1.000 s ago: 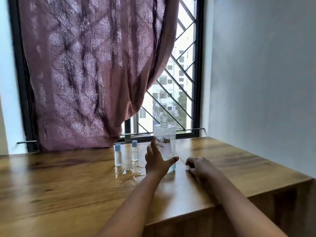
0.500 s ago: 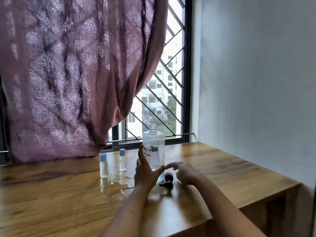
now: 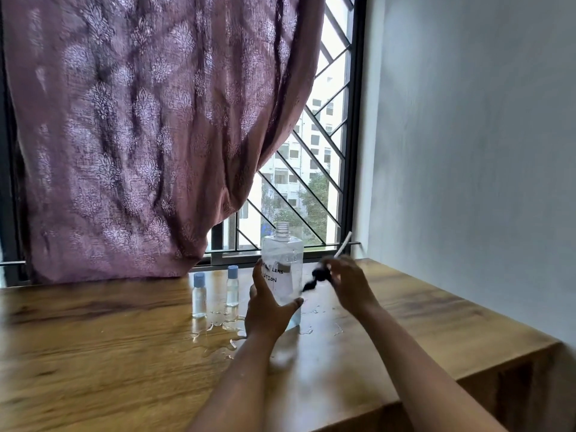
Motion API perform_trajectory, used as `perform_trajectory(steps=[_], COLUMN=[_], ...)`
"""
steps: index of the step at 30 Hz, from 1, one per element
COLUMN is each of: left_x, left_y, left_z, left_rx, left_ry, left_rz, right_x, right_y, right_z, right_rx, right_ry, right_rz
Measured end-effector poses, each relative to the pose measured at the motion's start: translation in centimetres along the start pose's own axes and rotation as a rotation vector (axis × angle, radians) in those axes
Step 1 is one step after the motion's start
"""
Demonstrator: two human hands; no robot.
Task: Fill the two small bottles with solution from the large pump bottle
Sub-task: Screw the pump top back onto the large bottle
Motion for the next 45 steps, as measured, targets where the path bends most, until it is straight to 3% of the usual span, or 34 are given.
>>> perform_trajectory(steps=[3,10,19,25,38,45], left_x=[-0.2,-0.4,-0.6,-0.4,-0.2,0.1], left_y=[-0.3,0.0,0.3,0.4,0.5,-0.2], left_z=[0.2,0.1,0.2,0.2,-0.1,0.2], left_rx=[-0.001,0.004,-0.003,0.015,0.050,0.012], left_ry=[-0.011,-0.029,-0.019,-0.047,-0.082,-0.096], left_rz=[-0.010,-0.014,-0.014,-0.006,-0.044,-0.044], right_x=[-3.4,-8.7,-10.0,-8.2,-1.0,0.6], right_y=[-3.2,-9.5,-12.9,-13.6,-8.6,-7.4], right_z=[2.0,7.3,10.1,9.5,6.6,7.0], right_rx=[0.005,0.106,0.082,0.059,0.139,0.188], right_ry=[-0.166,-0.671,-0.577,-0.500,-0.298,-0.468], right_rz=[-0.283,-0.546,-0.631,-0.555,-0.051,-0.135])
Point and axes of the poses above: each hand's wrist, its own y-axis away from the middle knuckle, its own x-axis out of the palm, z = x × y, the point moved 2 cm from there along -y, towards the middle knuckle, and after that the axes turned 13 degrees about -x, right-handed, at the moved point
